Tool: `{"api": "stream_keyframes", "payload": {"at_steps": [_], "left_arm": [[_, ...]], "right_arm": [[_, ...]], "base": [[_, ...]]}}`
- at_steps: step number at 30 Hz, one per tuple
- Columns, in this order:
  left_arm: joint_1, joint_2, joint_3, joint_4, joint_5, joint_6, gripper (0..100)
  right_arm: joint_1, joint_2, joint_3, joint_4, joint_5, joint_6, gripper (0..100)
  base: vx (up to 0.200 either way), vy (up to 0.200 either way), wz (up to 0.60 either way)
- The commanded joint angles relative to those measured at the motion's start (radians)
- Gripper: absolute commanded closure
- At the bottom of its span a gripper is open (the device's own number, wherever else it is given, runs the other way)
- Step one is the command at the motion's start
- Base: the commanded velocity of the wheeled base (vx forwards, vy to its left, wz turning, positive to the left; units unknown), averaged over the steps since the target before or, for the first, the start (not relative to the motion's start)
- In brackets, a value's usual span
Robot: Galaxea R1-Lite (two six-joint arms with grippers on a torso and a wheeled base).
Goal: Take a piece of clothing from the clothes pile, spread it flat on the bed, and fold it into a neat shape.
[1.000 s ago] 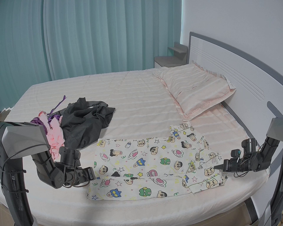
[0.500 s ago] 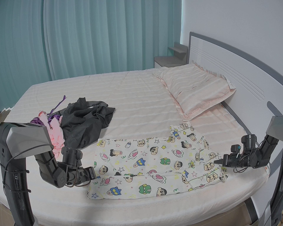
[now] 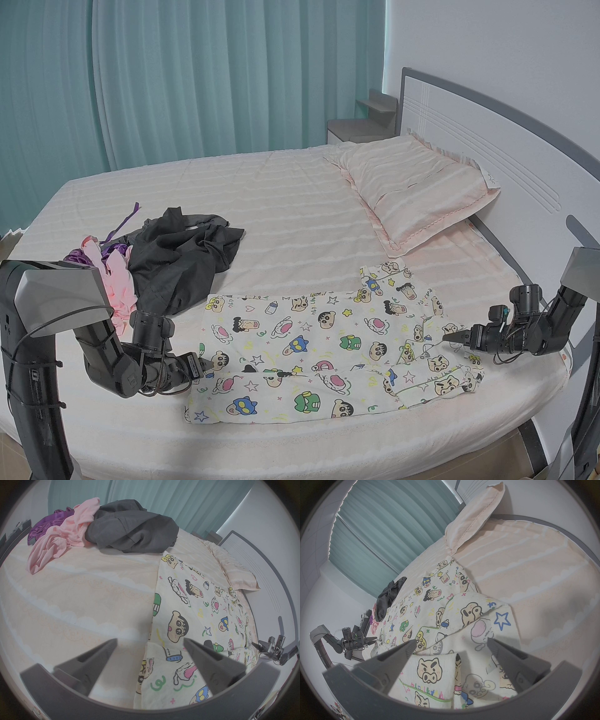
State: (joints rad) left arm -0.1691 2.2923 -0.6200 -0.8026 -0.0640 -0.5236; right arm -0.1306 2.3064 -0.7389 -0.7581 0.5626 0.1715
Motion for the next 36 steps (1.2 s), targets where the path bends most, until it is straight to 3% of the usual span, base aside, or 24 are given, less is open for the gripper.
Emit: {"api": "stream_keyframes", "payload": {"at_steps": [1, 5, 9, 11, 13, 16, 22, 26, 36], "left_arm": [[0.013, -0.039, 0.02, 0.002, -0.002, -0.007, 0], [0.049, -0.111, 0.062, -0.009, -0.031, -0.006, 0], [0.059, -0.171, 0.092, -0.004, -0.043, -0.029, 0], [0.057, -0.191, 0.103, -0.006, -0.043, -0.068, 0], [0.056, -0.234, 0.105, -0.003, -0.043, -0.185, 0], [0.056, -0.244, 0.114, -0.004, -0.043, -0.239, 0], [0.049, -0.234, 0.166, -0.03, -0.06, -0.237, 0], [0.049, -0.226, 0.197, -0.079, -0.074, -0.245, 0], [0.002, -0.212, 0.21, -0.081, -0.074, -0.259, 0]], "right_arm": [[-0.006, -0.054, 0.027, -0.003, -0.024, 0.016, 0], [0.017, -0.124, 0.115, -0.024, -0.056, 0.034, 0], [0.048, -0.186, 0.208, -0.142, -0.059, 0.06, 0], [0.059, -0.199, 0.25, -0.198, -0.062, 0.074, 0], [0.078, -0.214, 0.334, -0.31, -0.085, 0.095, 0], [0.103, -0.206, 0.397, -0.388, -0.125, 0.134, 0], [0.151, -0.171, 0.477, -0.532, -0.211, 0.237, 0], [0.215, -0.153, 0.532, -0.649, -0.242, 0.373, 0], [0.267, -0.139, 0.538, -0.67, -0.29, 0.388, 0]], "base": [[0.0, 0.0, 0.0], [0.0, 0.0, 0.0], [0.0, 0.0, 0.0], [0.0, 0.0, 0.0], [0.2, 0.0, 0.0], [0.2, 0.0, 0.0], [0.033, 0.0, 0.0], [0.0, 0.0, 0.0], [0.0, -0.14, 0.0]]}}
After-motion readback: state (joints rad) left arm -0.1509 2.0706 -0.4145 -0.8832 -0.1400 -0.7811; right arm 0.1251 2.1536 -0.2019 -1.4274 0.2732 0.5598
